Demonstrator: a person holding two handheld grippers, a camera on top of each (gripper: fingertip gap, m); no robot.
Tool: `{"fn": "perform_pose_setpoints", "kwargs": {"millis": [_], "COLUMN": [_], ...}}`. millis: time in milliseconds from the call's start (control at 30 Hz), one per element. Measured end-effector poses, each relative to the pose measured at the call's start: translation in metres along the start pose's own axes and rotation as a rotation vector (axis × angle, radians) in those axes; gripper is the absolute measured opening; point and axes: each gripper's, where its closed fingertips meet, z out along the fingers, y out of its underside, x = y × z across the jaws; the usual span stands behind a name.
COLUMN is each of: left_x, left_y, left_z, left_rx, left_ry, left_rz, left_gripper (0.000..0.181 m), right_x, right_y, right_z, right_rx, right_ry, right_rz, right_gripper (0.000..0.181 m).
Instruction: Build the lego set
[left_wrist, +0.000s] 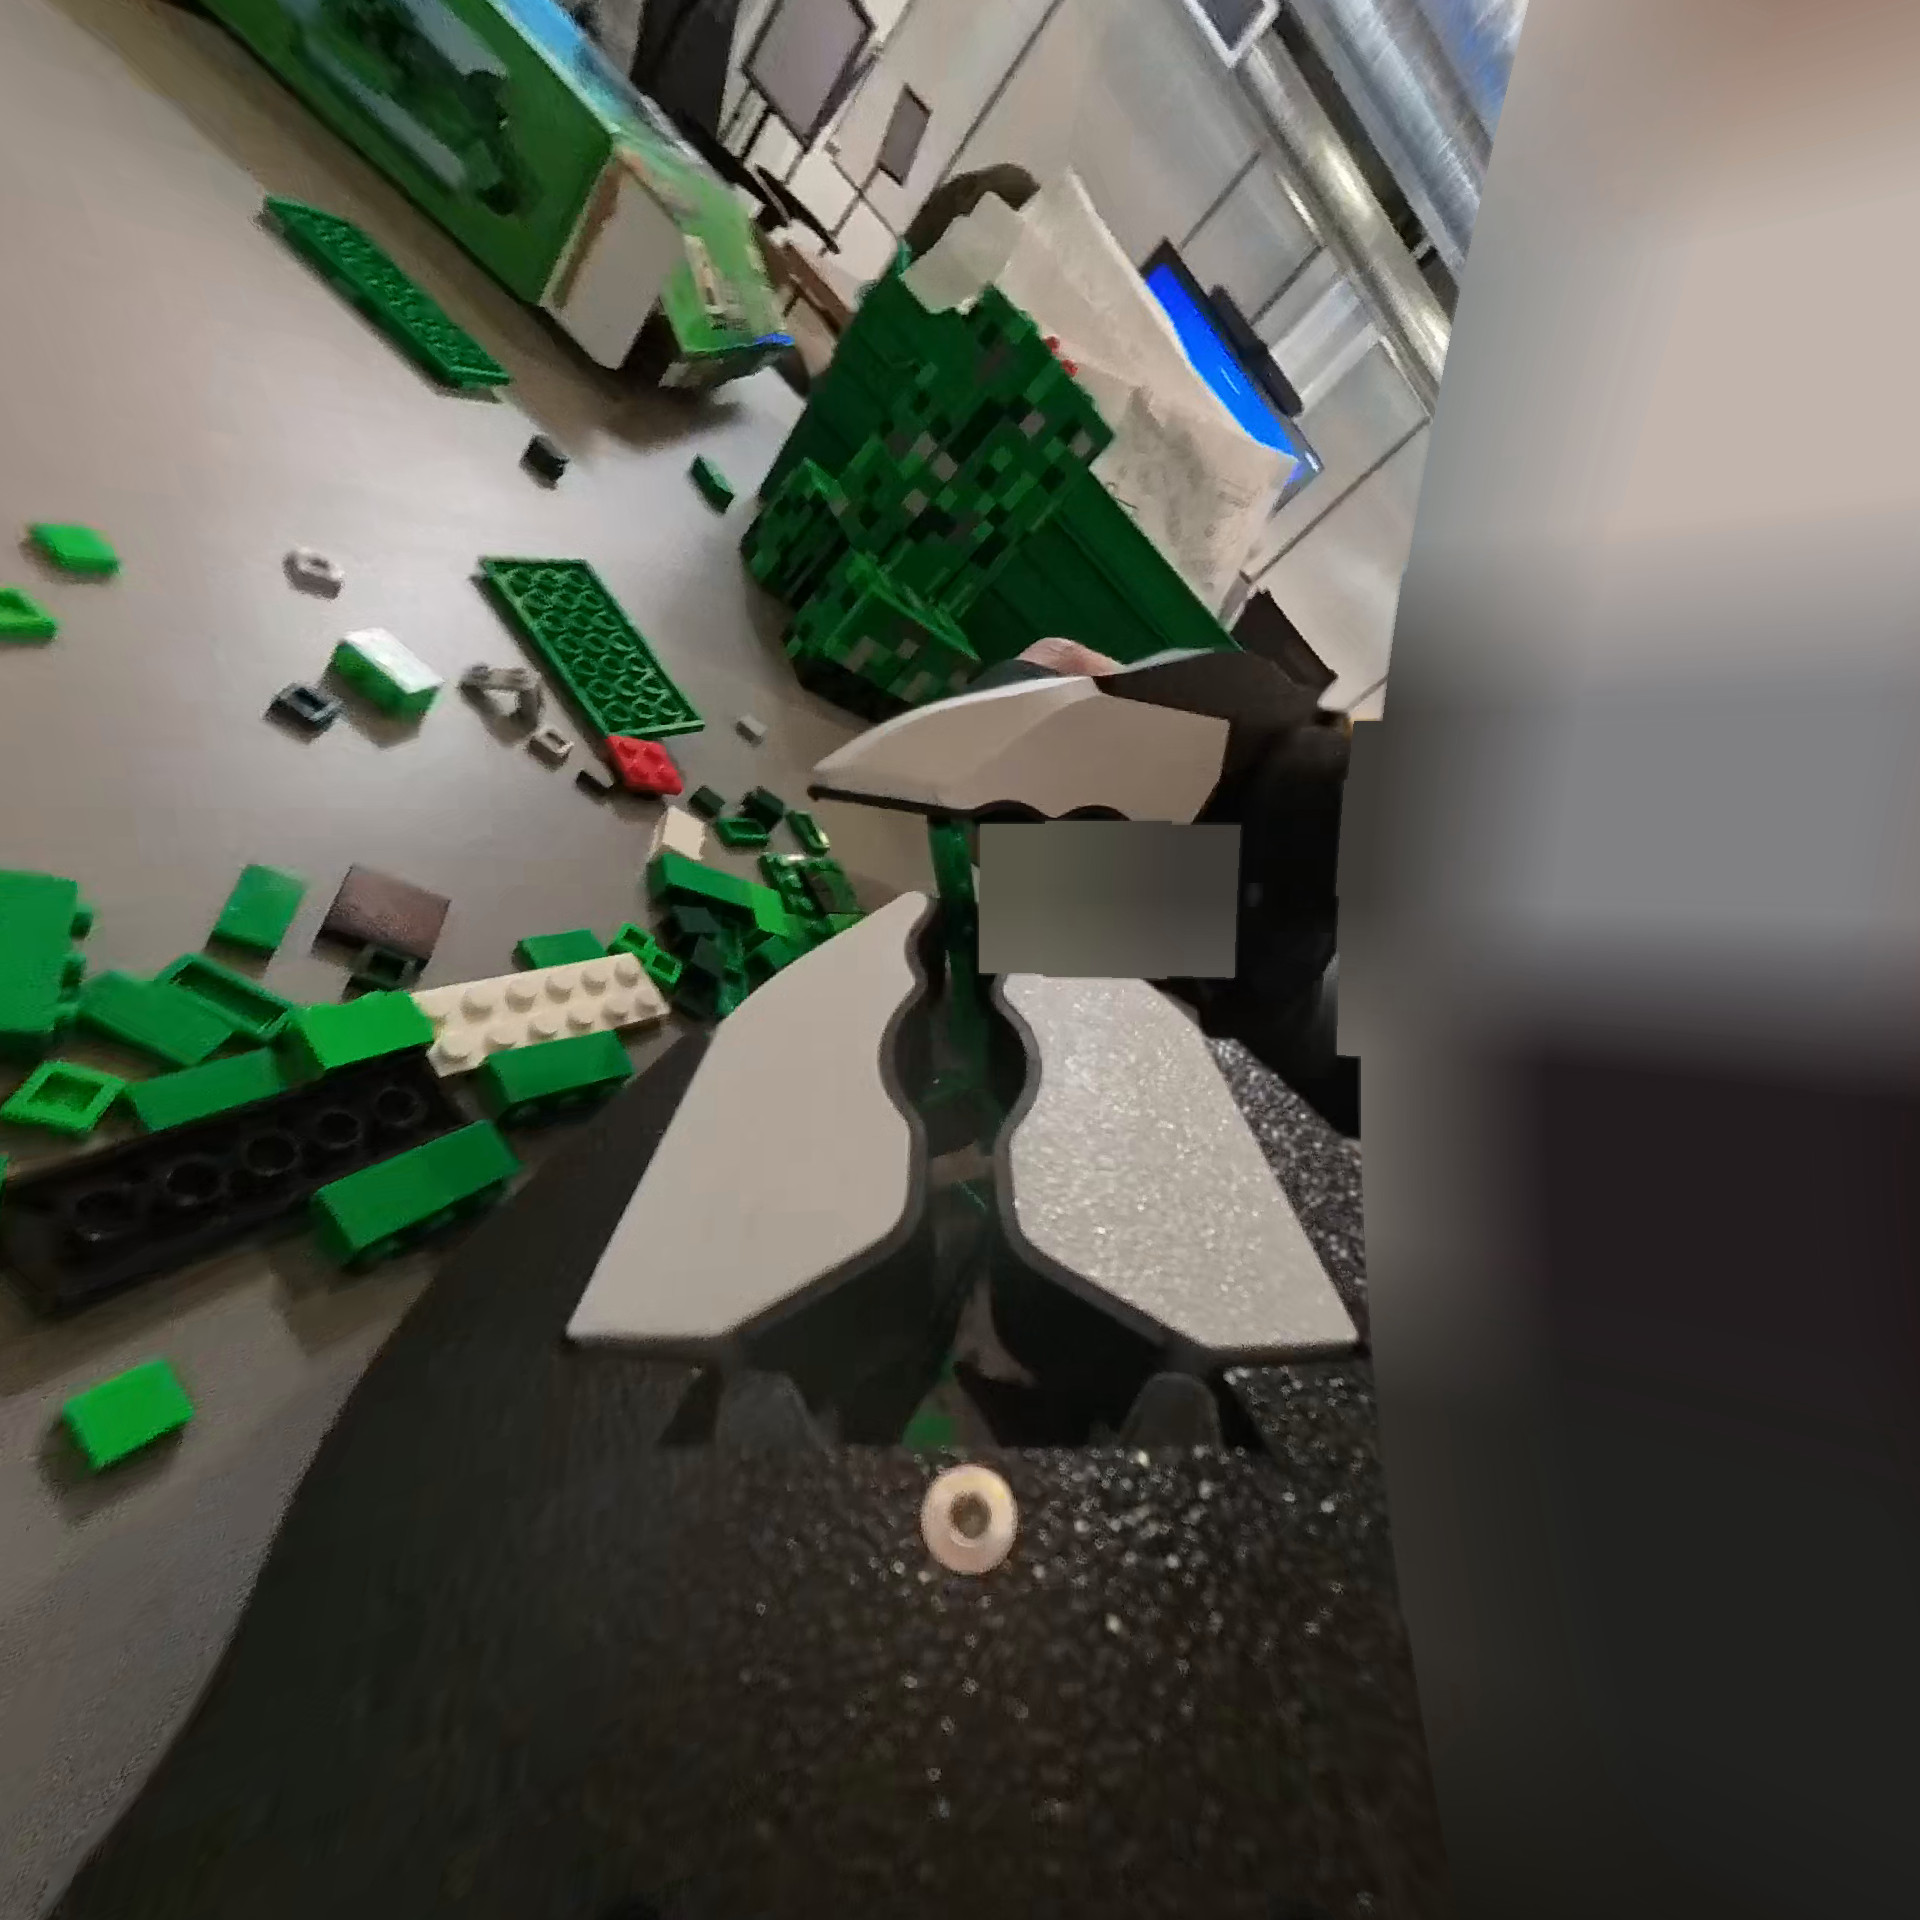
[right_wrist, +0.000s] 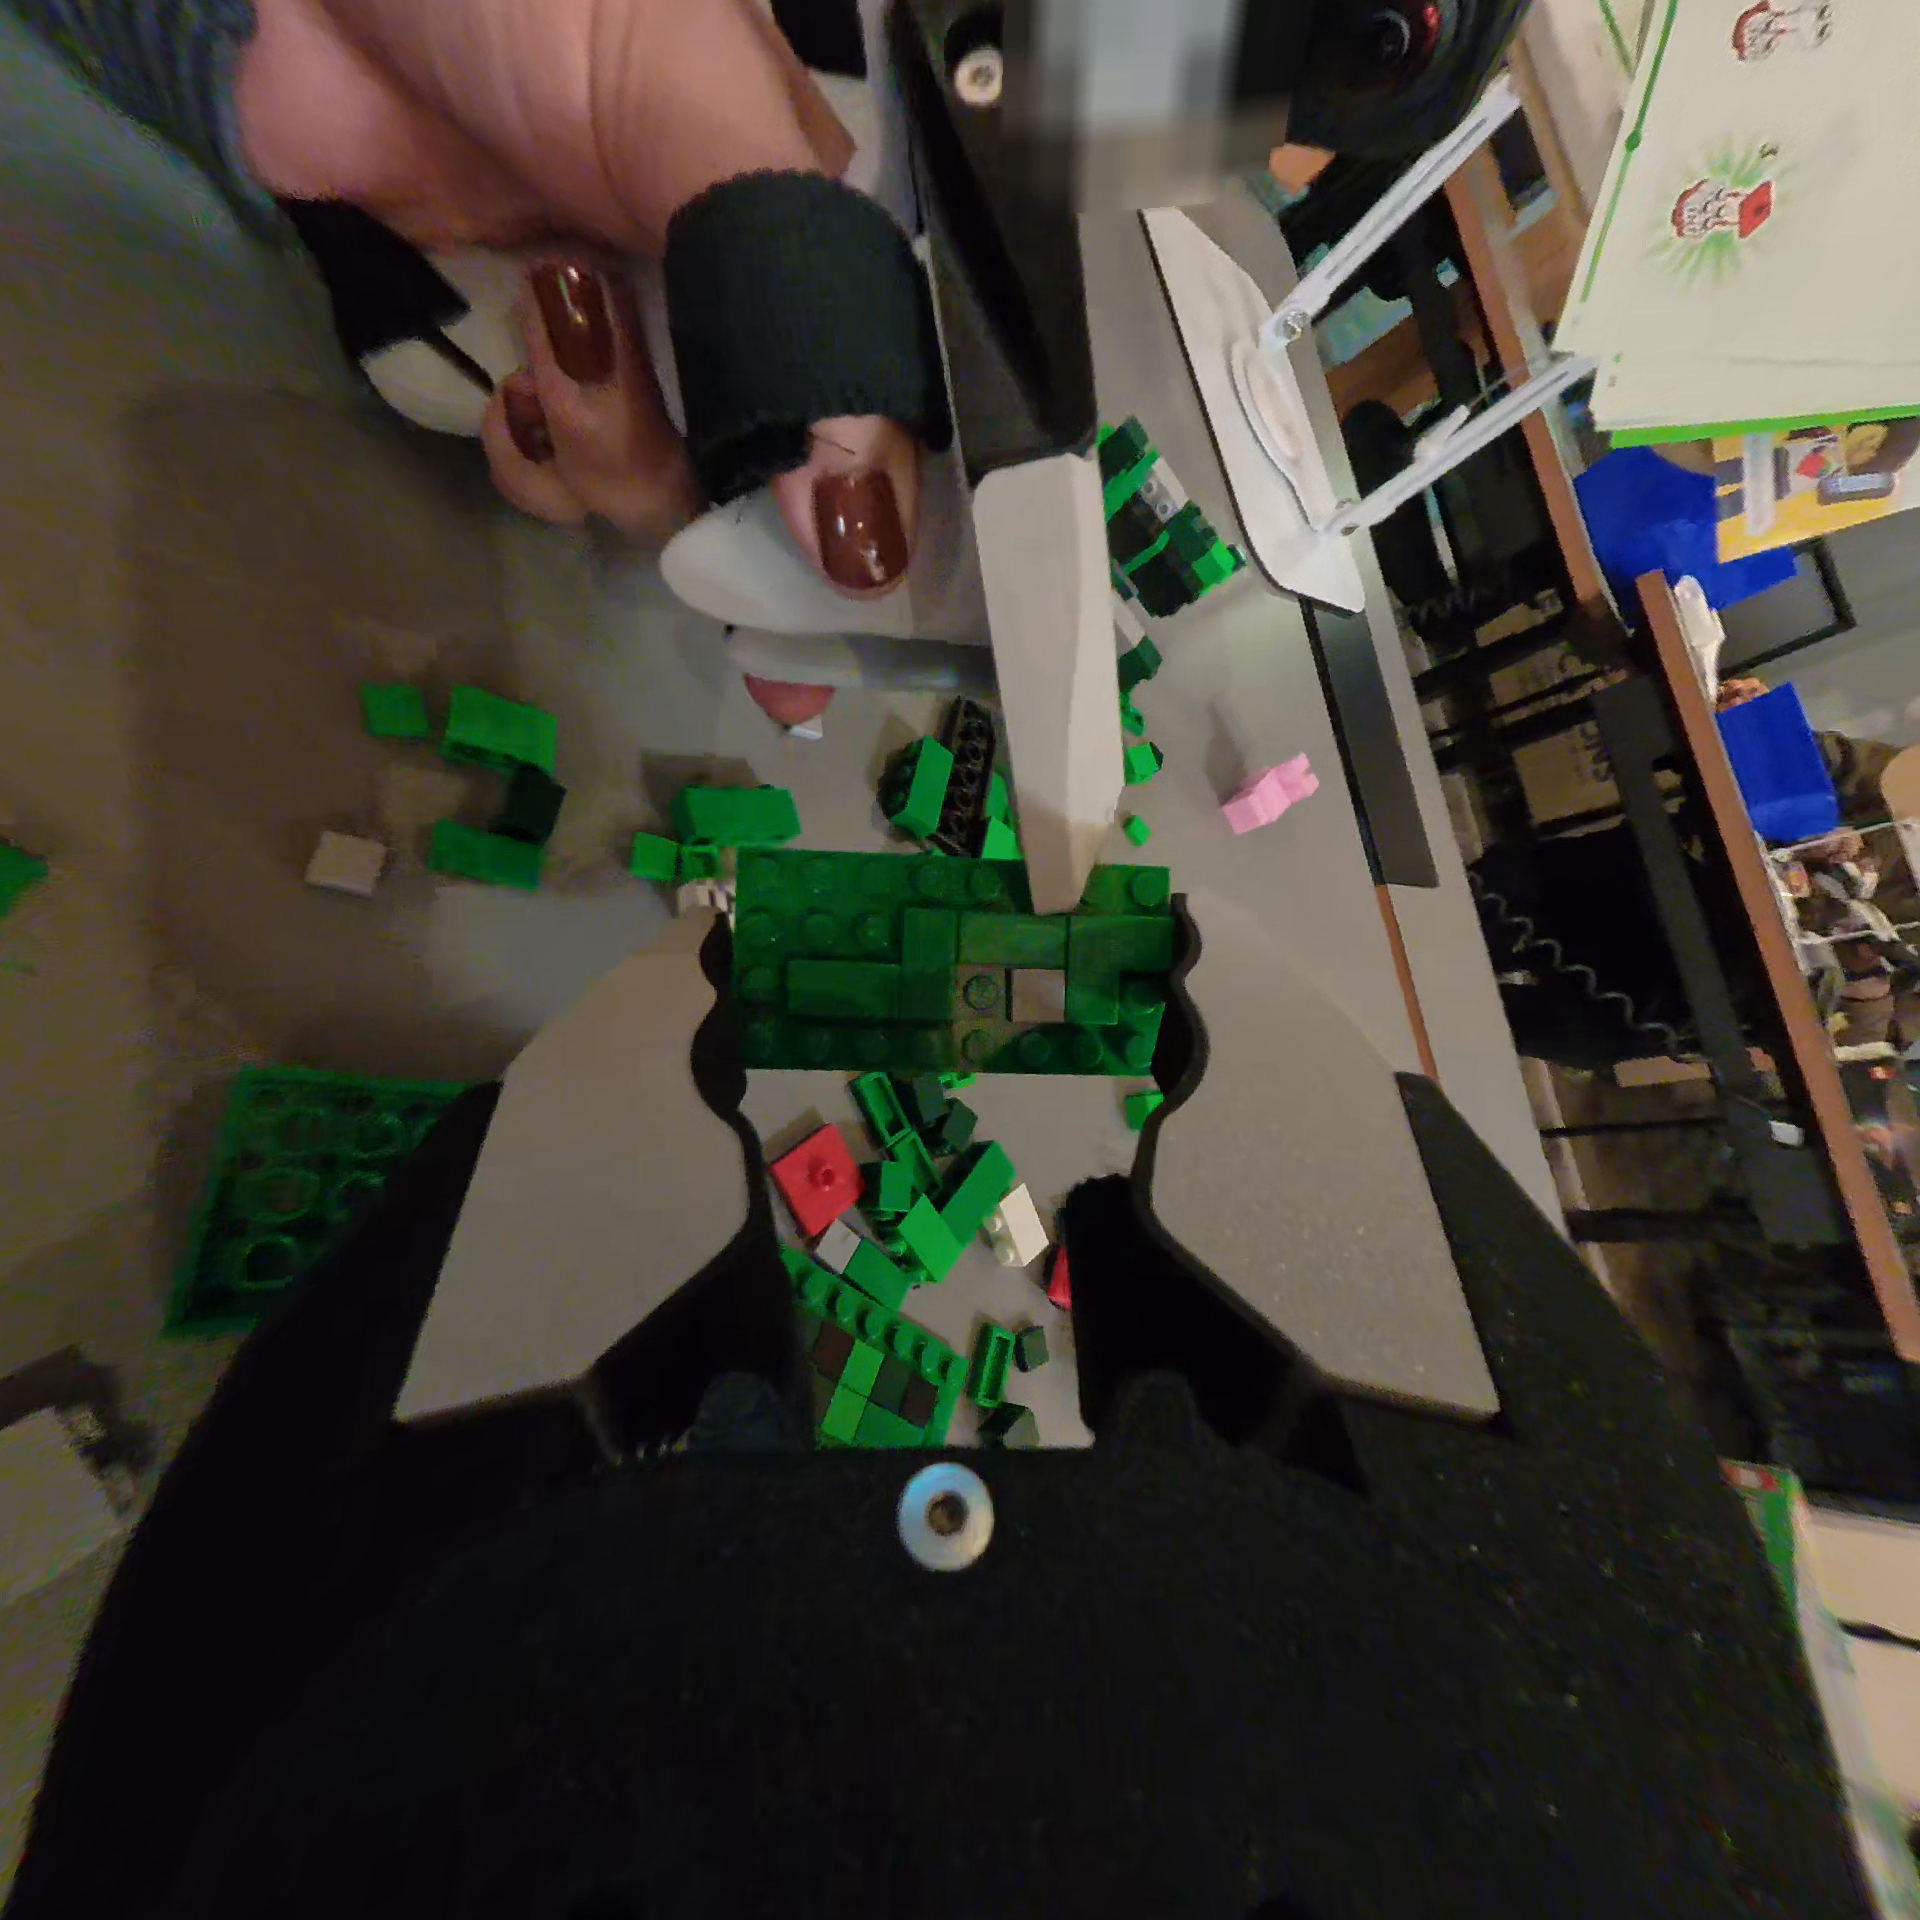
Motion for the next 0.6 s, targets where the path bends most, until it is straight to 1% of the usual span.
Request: {"fn": "perform_pose_setpoints", "kwargs": {"millis": [167, 233, 400, 600], "left_x": [-0.014, -0.017, -0.019, -0.018], "left_y": [-0.004, -0.006, -0.01, -0.013], "left_z": [-0.004, -0.005, -0.007, -0.009], "left_rx": [0.049, 0.065, 0.096, 0.121], "left_ry": [-0.08, -0.095, -0.086, -0.067], "left_rz": [-0.048, -0.059, -0.093, -0.114], "left_gripper": [0.002, 0.002, 0.002, 0.002], "right_x": [0.007, 0.012, 0.021, 0.028], "right_y": [0.008, 0.009, 0.009, 0.007], "right_z": [0.014, 0.017, 0.02, 0.019], "right_rx": [-0.058, -0.081, -0.107, -0.122], "right_ry": [0.107, 0.173, 0.305, 0.404], "right_rz": [-0.069, -0.145, -0.269, -0.336], "right_gripper": [0.078, 0.078, 0.077, 0.077]}}
